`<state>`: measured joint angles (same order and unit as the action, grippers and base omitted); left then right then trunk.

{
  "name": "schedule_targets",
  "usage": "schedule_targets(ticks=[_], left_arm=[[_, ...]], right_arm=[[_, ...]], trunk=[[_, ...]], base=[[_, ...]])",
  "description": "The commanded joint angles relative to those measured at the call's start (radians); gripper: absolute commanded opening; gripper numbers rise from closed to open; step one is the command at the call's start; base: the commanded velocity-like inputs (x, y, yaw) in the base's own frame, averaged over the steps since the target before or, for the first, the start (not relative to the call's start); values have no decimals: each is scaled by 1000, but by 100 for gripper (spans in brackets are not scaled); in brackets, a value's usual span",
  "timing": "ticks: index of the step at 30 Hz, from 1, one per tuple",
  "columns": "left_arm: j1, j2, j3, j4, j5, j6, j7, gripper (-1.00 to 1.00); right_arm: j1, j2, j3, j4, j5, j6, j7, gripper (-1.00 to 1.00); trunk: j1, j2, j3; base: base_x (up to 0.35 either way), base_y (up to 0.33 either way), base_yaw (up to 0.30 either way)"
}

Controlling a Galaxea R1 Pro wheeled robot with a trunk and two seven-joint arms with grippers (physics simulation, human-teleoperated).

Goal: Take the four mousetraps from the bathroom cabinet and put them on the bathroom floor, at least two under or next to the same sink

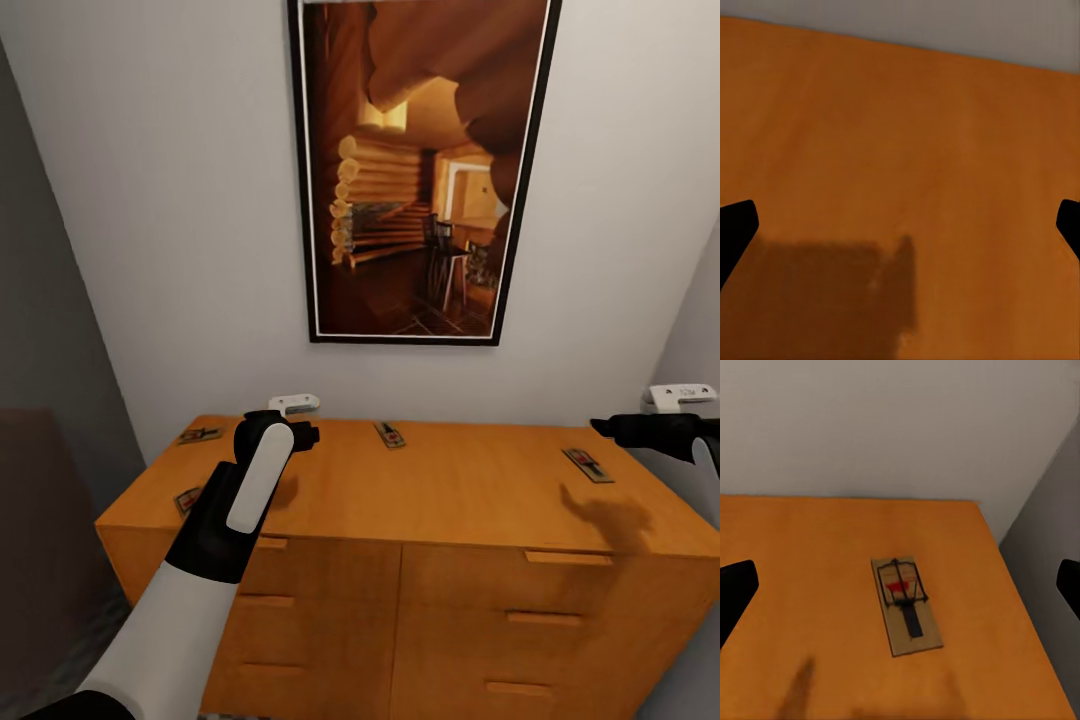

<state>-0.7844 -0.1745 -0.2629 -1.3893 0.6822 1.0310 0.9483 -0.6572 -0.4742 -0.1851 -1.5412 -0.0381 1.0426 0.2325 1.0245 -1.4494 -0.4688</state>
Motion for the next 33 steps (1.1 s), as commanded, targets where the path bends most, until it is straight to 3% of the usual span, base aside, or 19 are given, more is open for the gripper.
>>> schedule_targets(ticks=[1, 22, 33], left_arm=[[-1, 0, -1, -1, 9, 3, 10, 100], [-1, 0, -1, -6, 9, 3, 12, 100], [-1, 0, -1, -8, 11, 4, 12, 100]], right_arm=[[-1, 0, -1, -1, -4, 5, 0, 100], [-1, 2, 2, 5, -13, 5, 6, 100], [-1, 0, 1, 128, -21, 5, 18, 100]], trunk=[[1, -1, -1], [1, -1, -1], [1, -1, -1]], base=[[243, 0, 0], [43, 0, 0], [1, 0, 0]])
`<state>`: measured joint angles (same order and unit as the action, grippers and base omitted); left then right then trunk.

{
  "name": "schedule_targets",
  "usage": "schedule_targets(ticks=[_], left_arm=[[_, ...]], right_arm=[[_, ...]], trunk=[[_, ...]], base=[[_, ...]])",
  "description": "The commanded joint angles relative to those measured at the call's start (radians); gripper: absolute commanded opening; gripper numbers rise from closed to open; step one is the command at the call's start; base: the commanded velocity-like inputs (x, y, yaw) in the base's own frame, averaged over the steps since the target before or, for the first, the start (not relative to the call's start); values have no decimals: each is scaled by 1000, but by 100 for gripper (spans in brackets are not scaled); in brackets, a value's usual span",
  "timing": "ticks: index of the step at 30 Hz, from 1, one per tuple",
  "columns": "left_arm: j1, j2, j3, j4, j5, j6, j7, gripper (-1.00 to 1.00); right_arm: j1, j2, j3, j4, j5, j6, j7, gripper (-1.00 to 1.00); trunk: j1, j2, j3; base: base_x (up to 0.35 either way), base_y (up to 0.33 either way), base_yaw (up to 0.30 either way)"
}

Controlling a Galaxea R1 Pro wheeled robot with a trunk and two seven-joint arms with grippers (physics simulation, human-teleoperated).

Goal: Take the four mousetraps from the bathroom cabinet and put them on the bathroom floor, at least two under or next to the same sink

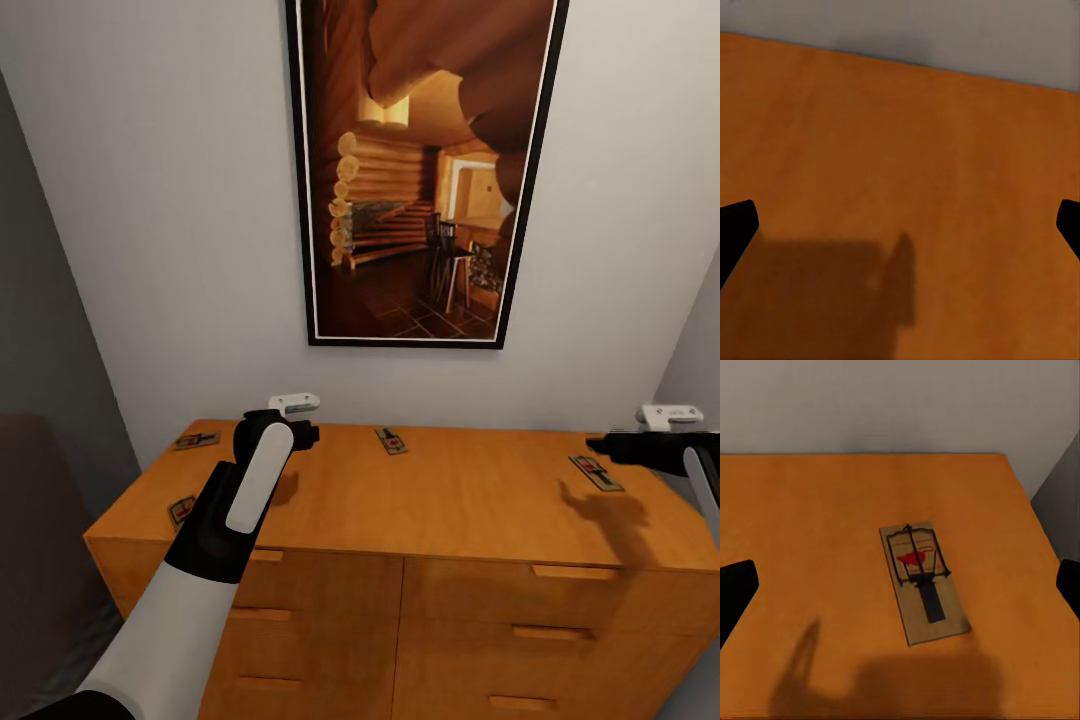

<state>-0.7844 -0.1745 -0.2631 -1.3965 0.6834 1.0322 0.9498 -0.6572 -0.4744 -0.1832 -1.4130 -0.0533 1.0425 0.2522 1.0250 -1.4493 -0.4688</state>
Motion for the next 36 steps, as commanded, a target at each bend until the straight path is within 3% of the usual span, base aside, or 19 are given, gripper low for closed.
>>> schedule_targets(ticks=[1, 16, 36], left_arm=[[-1, 0, -1, -1, 9, 3, 10, 100], [-1, 0, -1, -1, 10, 3, 10, 100], [-1, 0, -1, -1, 10, 3, 10, 100]], right_arm=[[-1, 0, -1, 8, -6, 5, 1, 100], [-1, -1, 0, 36, -5, 5, 40, 100], [-1, -1, -1, 32, 8, 5, 44, 100]], trunk=[[0, -1, -1], [0, -1, -1], [0, -1, -1]], base=[[0, 0, 0], [0, 0, 0], [0, 0, 0]])
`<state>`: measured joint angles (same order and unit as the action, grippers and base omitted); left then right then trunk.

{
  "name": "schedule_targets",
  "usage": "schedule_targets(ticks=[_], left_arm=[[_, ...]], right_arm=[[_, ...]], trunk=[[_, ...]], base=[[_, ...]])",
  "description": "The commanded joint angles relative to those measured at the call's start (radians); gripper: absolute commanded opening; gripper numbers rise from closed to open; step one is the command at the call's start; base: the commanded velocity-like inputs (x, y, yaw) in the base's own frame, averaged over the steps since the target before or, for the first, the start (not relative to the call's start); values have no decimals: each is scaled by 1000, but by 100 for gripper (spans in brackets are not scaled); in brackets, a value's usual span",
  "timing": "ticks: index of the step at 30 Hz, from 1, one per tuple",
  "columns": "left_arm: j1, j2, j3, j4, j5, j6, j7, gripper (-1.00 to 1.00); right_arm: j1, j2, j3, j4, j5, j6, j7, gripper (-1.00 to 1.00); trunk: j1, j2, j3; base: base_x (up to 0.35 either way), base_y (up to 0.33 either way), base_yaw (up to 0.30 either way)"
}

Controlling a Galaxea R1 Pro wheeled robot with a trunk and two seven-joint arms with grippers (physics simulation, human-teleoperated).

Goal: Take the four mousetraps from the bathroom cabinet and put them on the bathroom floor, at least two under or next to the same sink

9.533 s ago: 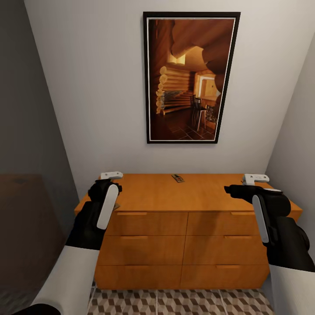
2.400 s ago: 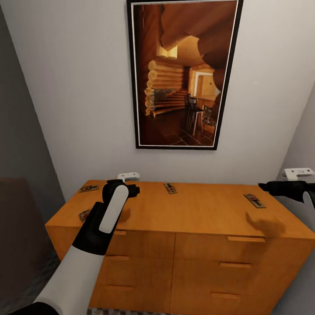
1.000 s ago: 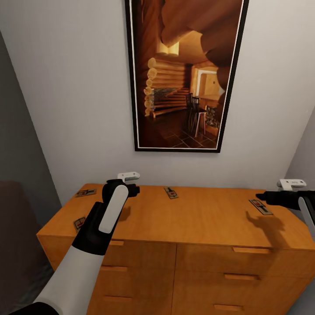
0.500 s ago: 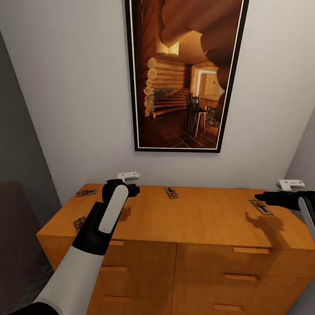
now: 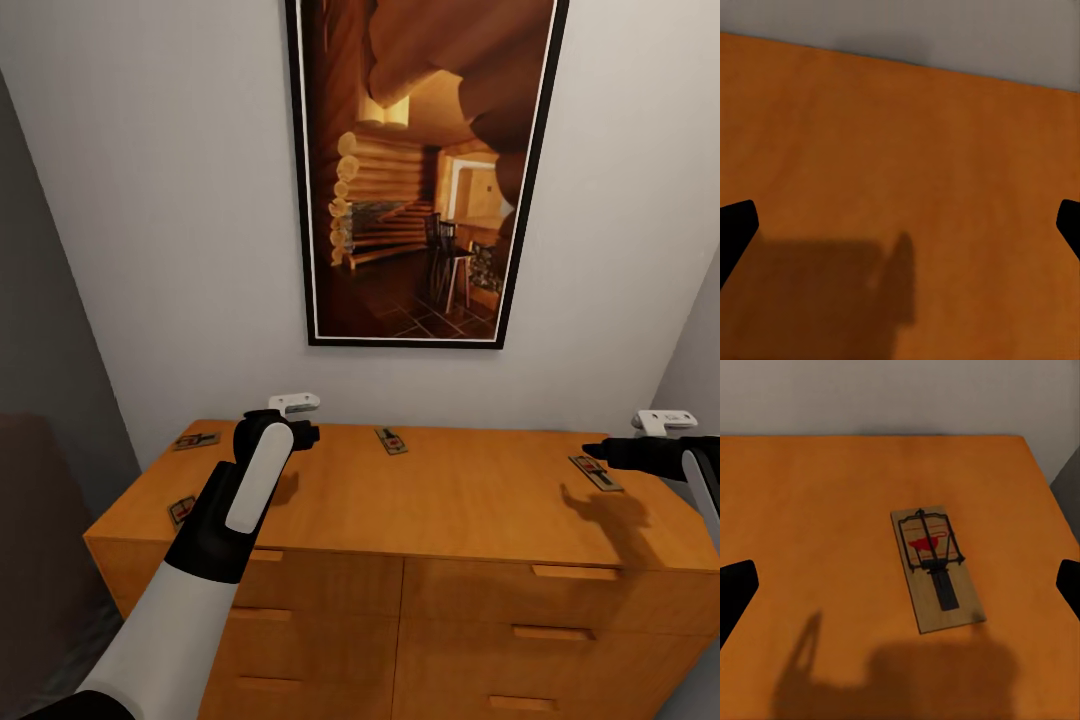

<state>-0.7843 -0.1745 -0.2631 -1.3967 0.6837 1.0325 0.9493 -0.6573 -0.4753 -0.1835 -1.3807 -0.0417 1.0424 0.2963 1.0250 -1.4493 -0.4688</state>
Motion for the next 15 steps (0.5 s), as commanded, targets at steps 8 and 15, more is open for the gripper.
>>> schedule_targets(ticks=[8, 15], left_arm=[[-1, 0, -1, -1, 8, 2, 11, 100], [-1, 0, -1, 0, 8, 2, 11, 100]], right_arm=[[-1, 0, 0, -1, -3, 5, 0, 100], [-1, 0, 1, -1, -3, 5, -3, 100]], trunk=[[0, -1, -1], [0, -1, -1]], base=[[11, 0, 0], [115, 0, 0]])
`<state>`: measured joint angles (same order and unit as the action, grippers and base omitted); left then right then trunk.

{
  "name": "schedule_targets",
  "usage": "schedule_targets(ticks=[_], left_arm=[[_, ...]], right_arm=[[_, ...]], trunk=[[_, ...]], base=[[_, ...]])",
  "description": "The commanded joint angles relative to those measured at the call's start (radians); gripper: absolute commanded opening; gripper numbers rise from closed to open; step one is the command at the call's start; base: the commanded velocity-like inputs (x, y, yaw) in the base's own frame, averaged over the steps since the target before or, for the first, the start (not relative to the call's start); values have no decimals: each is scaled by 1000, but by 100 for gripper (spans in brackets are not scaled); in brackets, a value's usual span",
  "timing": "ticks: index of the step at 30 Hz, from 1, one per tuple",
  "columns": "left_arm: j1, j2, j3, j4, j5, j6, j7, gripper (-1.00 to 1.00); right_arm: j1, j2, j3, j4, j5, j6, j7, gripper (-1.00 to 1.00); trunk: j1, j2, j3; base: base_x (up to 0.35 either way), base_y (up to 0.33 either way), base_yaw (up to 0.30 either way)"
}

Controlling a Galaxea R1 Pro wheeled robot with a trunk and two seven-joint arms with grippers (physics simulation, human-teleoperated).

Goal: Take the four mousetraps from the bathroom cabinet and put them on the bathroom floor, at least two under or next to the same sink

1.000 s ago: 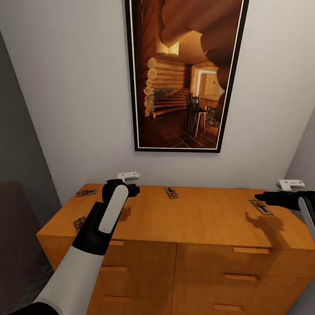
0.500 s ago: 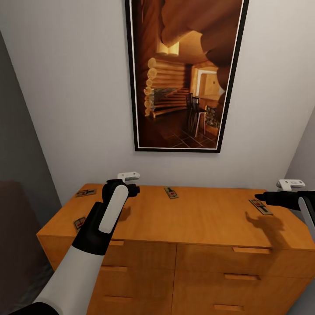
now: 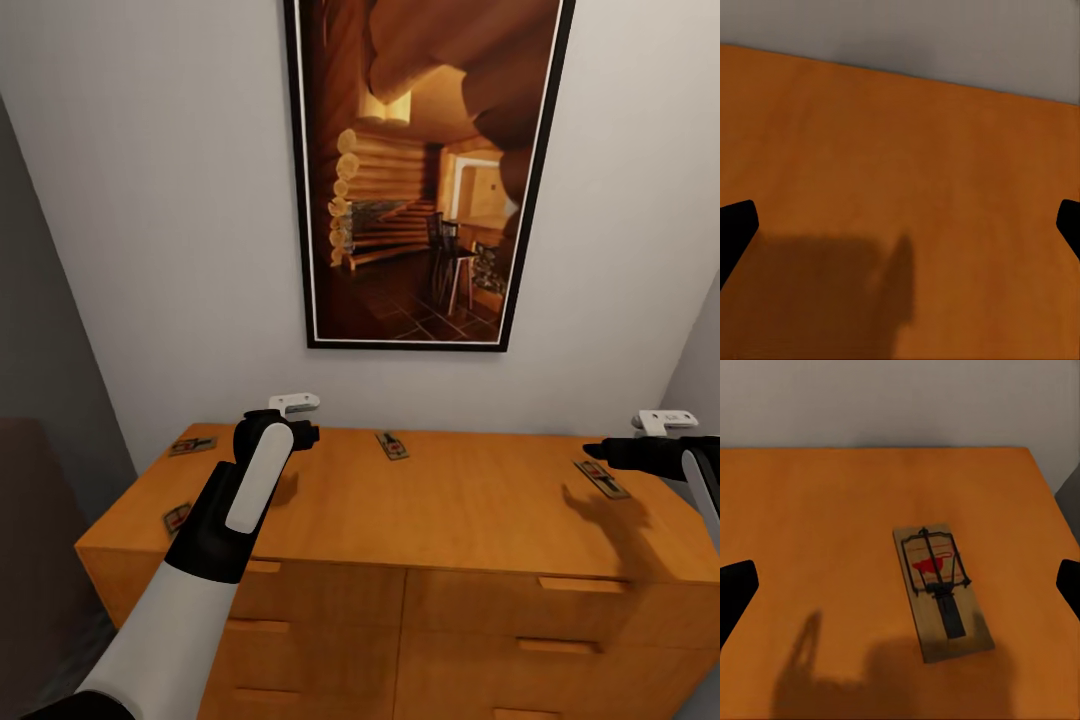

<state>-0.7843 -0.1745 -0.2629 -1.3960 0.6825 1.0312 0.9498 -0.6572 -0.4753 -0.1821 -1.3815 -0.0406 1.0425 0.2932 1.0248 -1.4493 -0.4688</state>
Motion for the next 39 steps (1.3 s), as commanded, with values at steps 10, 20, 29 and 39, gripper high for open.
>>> schedule_targets(ticks=[10, 20, 29, 39], left_arm=[[-1, 0, 0, -1, 9, 4, 10, 100], [-1, 0, -1, 0, 11, 4, 10, 100], [-1, 0, -1, 0, 11, 3, 10, 100], [-1, 0, 0, 0, 11, 3, 9, 100]], right_arm=[[-1, 0, -1, 0, -4, 5, -5, 100], [-1, -2, 0, 10, -4, 5, -7, 100], [-1, -1, 0, 7, -4, 5, -3, 100], [-1, 0, 1, 3, -4, 5, -1, 100]], trunk=[[0, -1, -1], [0, -1, -1], [0, -1, -1], [0, -1, -1]], base=[[40, 0, 0], [4, 0, 0], [0, -34, 0], [0, -214, 0]])
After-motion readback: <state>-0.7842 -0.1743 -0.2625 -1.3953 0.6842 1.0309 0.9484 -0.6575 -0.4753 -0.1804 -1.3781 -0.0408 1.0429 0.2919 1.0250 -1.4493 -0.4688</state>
